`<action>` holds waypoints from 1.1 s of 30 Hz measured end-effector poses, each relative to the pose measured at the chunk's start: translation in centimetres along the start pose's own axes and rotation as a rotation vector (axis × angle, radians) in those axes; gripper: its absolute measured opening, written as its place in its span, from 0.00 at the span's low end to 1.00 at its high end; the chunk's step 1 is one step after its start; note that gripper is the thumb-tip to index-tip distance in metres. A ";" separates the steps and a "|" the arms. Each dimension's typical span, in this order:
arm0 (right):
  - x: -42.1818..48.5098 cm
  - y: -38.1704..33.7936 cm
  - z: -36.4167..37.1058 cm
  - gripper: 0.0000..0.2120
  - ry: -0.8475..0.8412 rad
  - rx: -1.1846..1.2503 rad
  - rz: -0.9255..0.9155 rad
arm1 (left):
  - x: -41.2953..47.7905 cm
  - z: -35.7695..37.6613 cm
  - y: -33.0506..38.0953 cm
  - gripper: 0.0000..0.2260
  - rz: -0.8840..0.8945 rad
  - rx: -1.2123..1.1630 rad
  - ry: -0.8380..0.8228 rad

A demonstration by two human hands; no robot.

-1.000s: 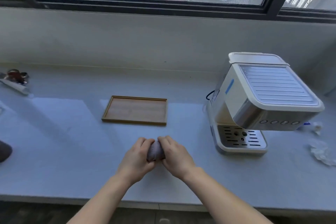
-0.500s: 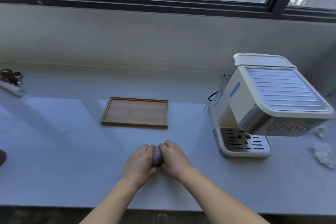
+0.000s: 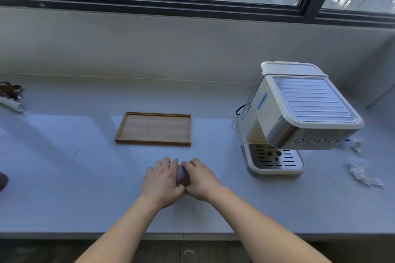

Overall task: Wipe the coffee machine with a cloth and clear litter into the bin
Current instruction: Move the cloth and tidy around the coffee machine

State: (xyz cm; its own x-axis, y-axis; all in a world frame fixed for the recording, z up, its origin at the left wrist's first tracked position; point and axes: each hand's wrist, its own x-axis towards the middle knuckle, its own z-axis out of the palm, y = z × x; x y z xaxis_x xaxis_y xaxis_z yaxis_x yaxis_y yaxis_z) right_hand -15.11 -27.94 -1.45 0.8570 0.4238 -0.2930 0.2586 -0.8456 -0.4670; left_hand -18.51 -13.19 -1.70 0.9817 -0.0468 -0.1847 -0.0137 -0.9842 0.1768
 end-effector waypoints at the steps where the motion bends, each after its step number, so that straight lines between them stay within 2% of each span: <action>1: -0.4 0.1 -0.3 0.26 0.005 -0.007 0.014 | -0.1 -0.3 0.2 0.29 0.000 0.007 0.022; 14: -6.4 4.1 -5.3 0.32 0.101 -0.090 0.137 | -0.1 -3.9 4.9 0.21 0.090 0.068 0.101; 20: -9.5 6.0 -7.2 0.32 0.170 -0.087 0.193 | -0.5 -4.3 8.1 0.29 0.177 0.064 0.094; 33: -20.6 15.0 -11.4 0.29 0.314 0.023 0.412 | -1.7 -3.8 20.8 0.27 0.460 0.106 0.103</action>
State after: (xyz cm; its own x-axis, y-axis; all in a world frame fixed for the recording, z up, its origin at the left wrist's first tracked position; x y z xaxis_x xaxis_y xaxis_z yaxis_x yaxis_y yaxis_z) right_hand -23.85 -53.05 7.07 0.9791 -0.0636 -0.1934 -0.1353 -0.9132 -0.3845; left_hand -19.71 -32.90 5.92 0.8828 -0.4696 -0.0125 -0.4651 -0.8775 0.1171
